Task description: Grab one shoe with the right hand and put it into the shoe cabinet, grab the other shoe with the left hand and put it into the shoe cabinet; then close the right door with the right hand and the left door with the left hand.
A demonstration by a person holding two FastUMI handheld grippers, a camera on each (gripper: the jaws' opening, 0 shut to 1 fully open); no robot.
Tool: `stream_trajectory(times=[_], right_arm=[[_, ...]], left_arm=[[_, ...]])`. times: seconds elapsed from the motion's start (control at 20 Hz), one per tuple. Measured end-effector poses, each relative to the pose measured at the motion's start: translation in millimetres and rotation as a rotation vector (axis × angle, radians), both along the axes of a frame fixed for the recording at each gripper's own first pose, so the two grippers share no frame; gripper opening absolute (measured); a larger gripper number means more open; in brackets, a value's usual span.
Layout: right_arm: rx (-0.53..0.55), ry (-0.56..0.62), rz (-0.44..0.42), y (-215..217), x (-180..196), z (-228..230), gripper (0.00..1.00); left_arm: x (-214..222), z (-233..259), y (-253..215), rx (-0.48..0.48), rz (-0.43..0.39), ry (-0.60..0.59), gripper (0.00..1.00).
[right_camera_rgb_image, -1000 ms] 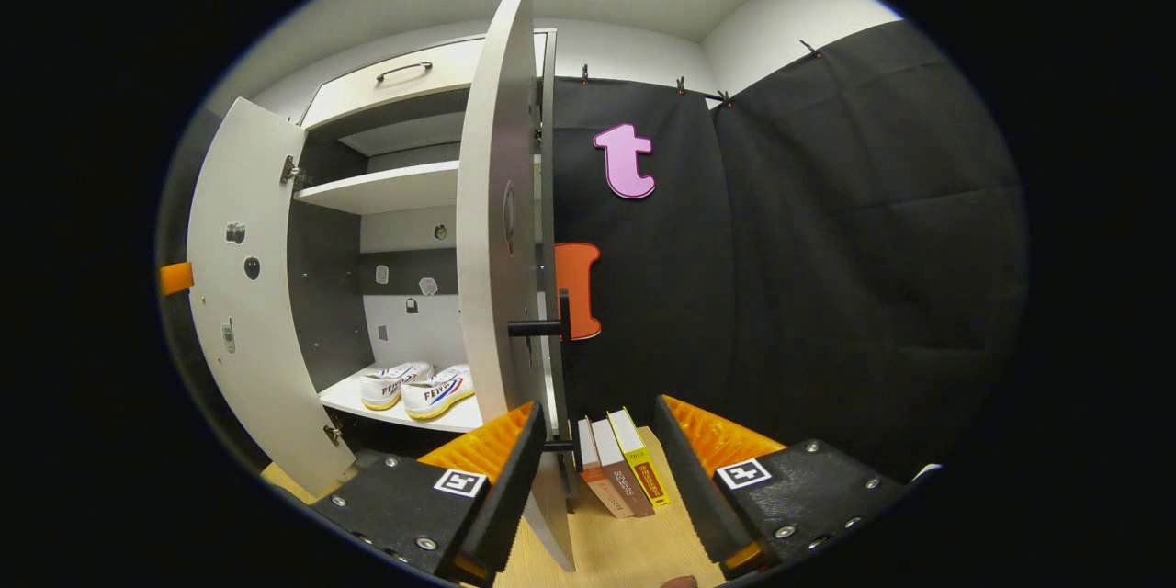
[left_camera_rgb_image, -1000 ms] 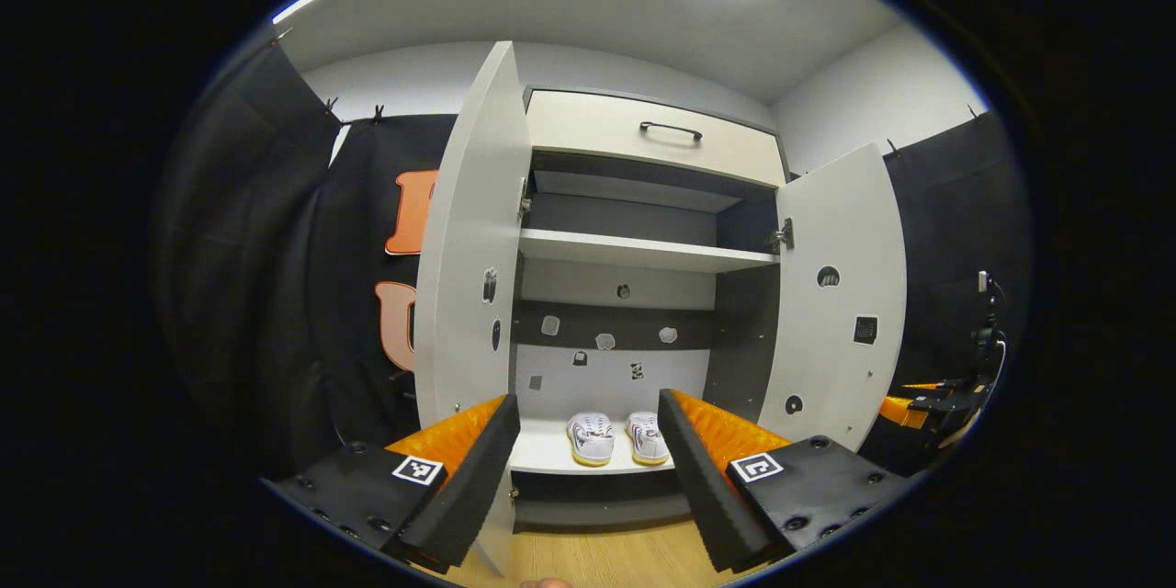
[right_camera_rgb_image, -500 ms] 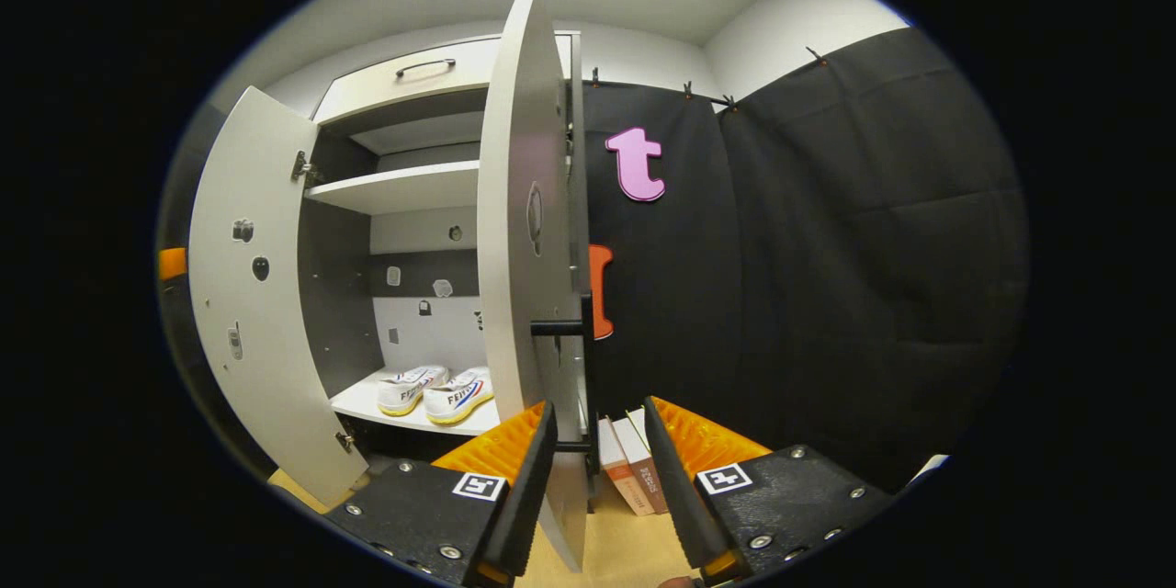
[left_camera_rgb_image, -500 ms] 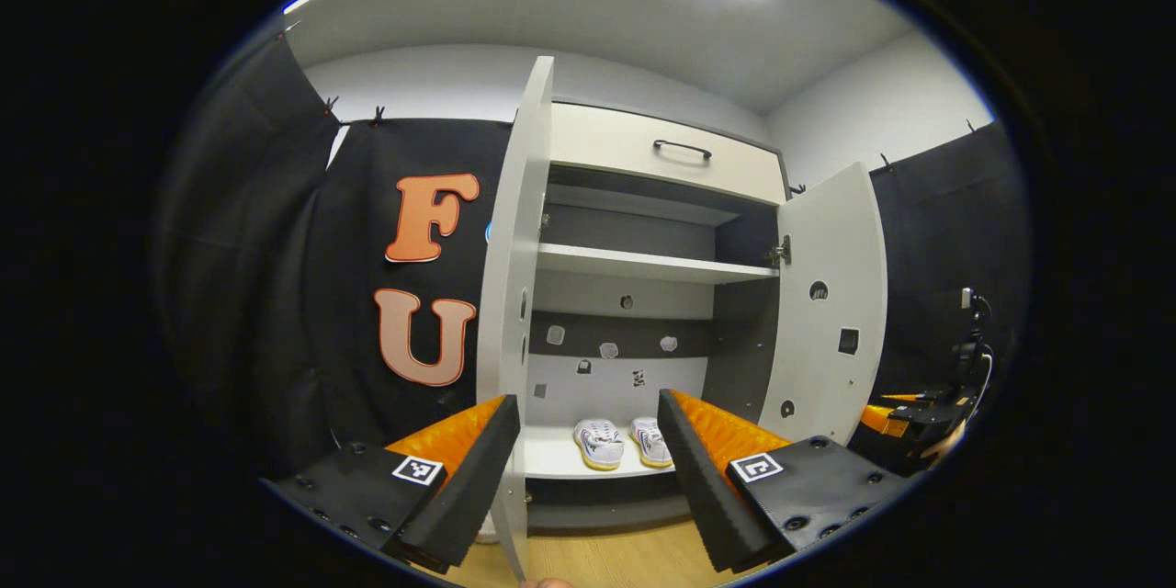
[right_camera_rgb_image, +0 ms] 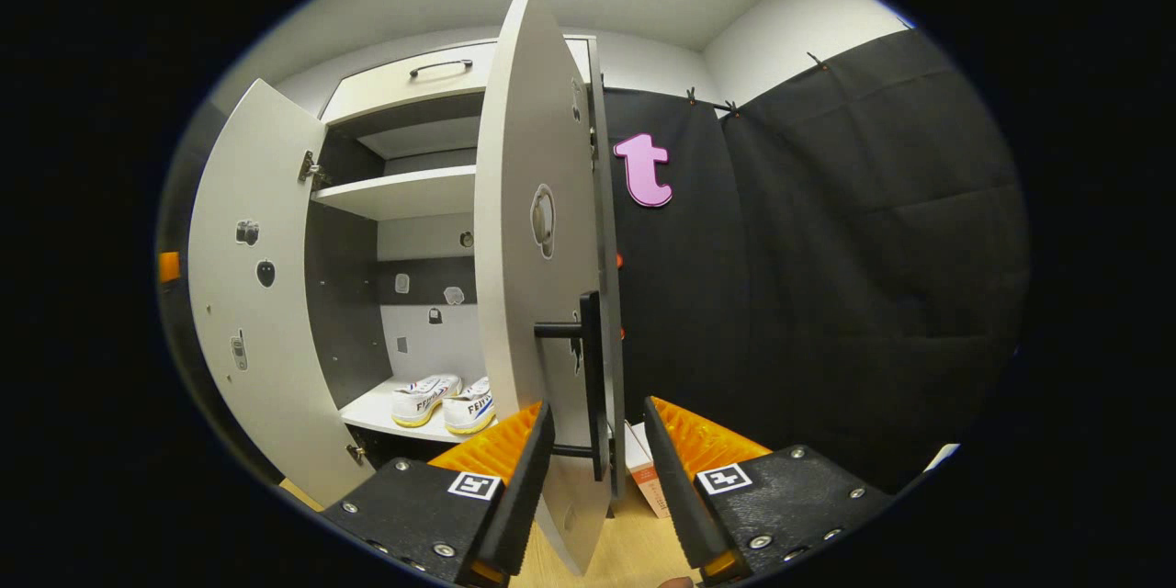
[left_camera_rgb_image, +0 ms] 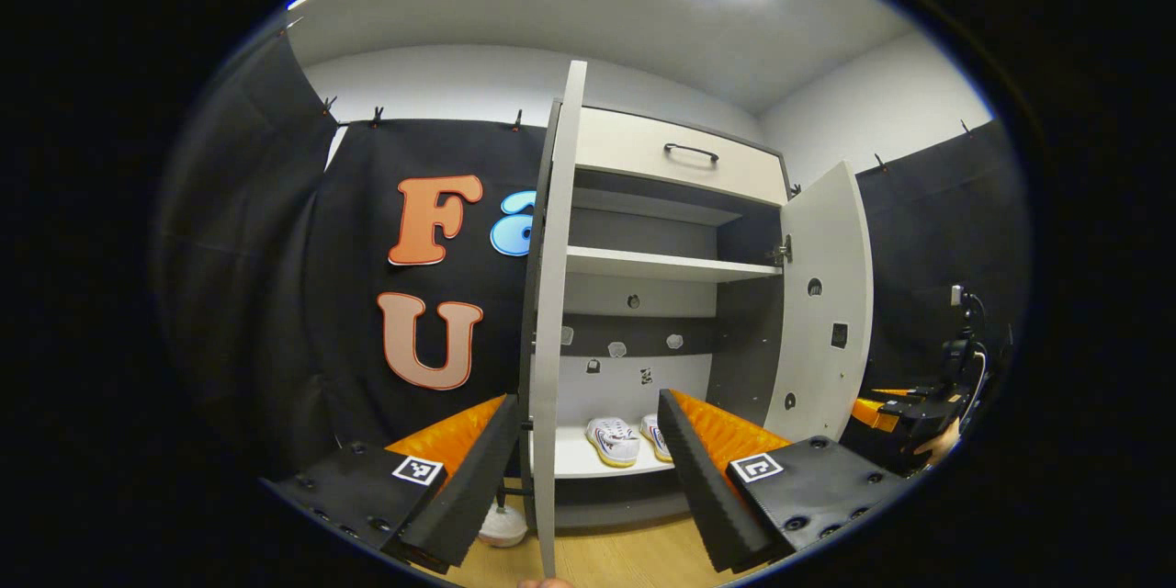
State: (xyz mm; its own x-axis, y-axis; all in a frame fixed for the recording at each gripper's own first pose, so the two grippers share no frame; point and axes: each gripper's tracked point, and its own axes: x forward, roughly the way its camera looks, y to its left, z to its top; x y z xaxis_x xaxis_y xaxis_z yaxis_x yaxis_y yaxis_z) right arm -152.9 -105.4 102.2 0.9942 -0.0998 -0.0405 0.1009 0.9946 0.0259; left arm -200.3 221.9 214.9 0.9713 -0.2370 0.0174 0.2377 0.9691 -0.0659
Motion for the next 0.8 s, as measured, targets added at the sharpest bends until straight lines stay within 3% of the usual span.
stream_trajectory(times=[0.25,0.45,0.5,0.55,0.8], right_arm=[[0.033,-0.008,0.037,26.9,12.8,-2.0,0.67],[0.099,-0.005,0.055,38.9,30.0,-8.5,0.86],[0.105,0.002,0.069,43.4,34.5,-11.3,0.95],[0.112,0.010,0.087,51.0,39.4,-14.2,0.91],[0.097,0.032,0.150,85.0,65.7,-24.5,0.93]], left_arm=[[-1.5,1.4,5.2,-0.001,-0.004,-0.008,0.98],[-4.7,3.3,17.6,-0.007,0.021,-0.011,0.98],[-4.6,4.0,21.0,-0.008,0.029,-0.012,0.98],[-4.0,4.4,25.4,-0.008,0.038,-0.013,0.98],[-14.1,1.5,52.4,-0.014,0.072,-0.002,0.98]])
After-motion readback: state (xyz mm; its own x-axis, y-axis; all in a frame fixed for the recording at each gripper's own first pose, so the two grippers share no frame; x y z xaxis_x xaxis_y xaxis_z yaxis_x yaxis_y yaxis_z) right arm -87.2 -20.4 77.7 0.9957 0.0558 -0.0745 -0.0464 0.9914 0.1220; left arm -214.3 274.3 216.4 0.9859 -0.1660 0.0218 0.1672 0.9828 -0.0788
